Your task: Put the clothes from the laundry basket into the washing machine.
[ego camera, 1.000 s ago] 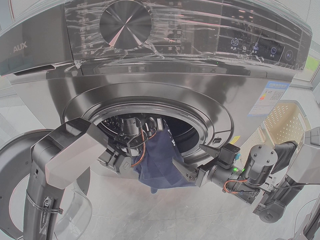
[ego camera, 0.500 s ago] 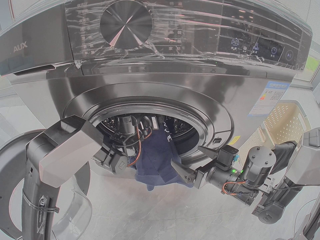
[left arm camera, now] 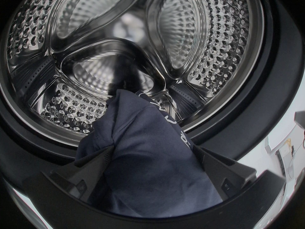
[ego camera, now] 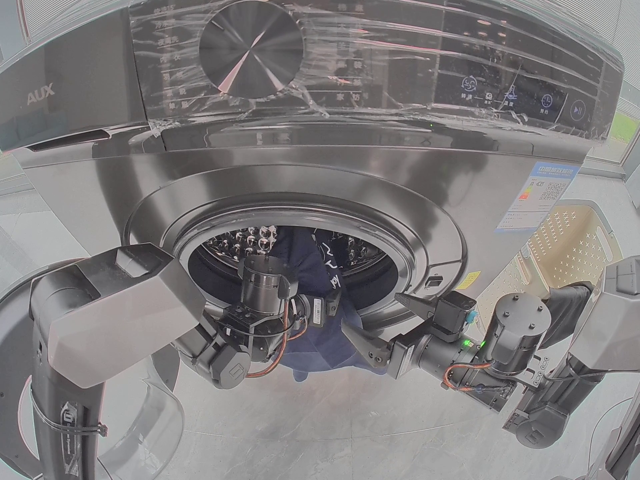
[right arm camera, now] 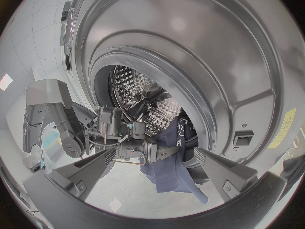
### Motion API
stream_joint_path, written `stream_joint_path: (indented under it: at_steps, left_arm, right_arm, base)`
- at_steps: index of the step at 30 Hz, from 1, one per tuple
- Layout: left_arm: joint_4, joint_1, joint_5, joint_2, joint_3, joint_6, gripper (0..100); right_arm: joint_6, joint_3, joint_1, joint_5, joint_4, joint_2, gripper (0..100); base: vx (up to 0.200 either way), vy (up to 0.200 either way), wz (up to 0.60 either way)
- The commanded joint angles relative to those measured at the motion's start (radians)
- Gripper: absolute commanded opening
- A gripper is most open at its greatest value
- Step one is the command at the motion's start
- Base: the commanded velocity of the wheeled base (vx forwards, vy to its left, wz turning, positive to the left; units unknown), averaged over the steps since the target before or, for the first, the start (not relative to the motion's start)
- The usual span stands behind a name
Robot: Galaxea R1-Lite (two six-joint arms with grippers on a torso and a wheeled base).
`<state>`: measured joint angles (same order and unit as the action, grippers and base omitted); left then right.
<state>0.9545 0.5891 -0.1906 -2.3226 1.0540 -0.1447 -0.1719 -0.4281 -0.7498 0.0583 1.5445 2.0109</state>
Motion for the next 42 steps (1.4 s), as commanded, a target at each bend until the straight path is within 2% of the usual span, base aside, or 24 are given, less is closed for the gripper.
stream_joint_path:
  at_steps: [1,4,10,14,21,26,27,32,35,39,42]
  left_arm:
    - [-0.006,-0.005,-0.001,-0.024,-0.014,0.000,0]
    - [-0.006,-0.006,0.002,-0.031,-0.005,0.000,0]
    - [0.032,-0.008,0.002,-0.038,0.089,-0.018,0]
    - [0.118,-0.012,-0.010,-0.075,0.202,-0.038,0]
    - [0.199,-0.060,-0.041,-0.141,0.366,-0.038,0]
    - [0.219,-0.072,-0.052,-0.152,0.402,-0.036,0]
    - [0.219,-0.071,-0.052,-0.149,0.391,-0.035,100]
    - [0.194,-0.055,-0.052,-0.083,0.316,-0.038,100]
    - [0.132,-0.035,-0.050,-0.029,0.235,-0.035,100]
    - [0.049,-0.011,-0.020,0.032,0.100,-0.032,100]
    - [0.030,0.001,-0.003,0.037,0.058,-0.032,100]
  right_arm:
    - [0.000,0.000,0.000,0.000,0.000,0.003,100]
    - [0.000,0.000,0.000,0.000,0.000,0.003,100]
    - [0.000,0.000,-0.002,0.000,0.000,0.003,100]
    - [0.000,-0.001,-0.003,0.000,0.000,0.002,100]
    - [-0.001,-0.001,-0.003,0.000,0.002,0.003,100]
    - [-0.001,0.000,-0.003,0.000,0.000,0.003,100]
    - [-0.001,0.000,-0.003,0.000,0.002,0.003,100]
    - [-0.001,0.000,-0.003,0.000,0.002,0.003,100]
    - [-0.001,0.000,-0.003,0.000,0.002,0.003,100]
    - [-0.001,0.000,-0.005,0.000,0.000,0.005,100]
    - [-0.001,0.000,-0.003,0.000,0.000,0.003,100]
  base:
    - [0.000,0.000,0.00]
    - [0.000,0.000,0.00]
    - [0.000,0.000,0.00]
    - [0.000,0.000,0.00]
    - [0.000,0.000,0.00]
    - [0.000,0.000,0.00]
    - [0.000,0.000,0.00]
    - [0.000,0.000,0.00]
    - [0.000,0.000,0.00]
    - [0.000,0.000,0.00]
    - [0.000,0.000,0.00]
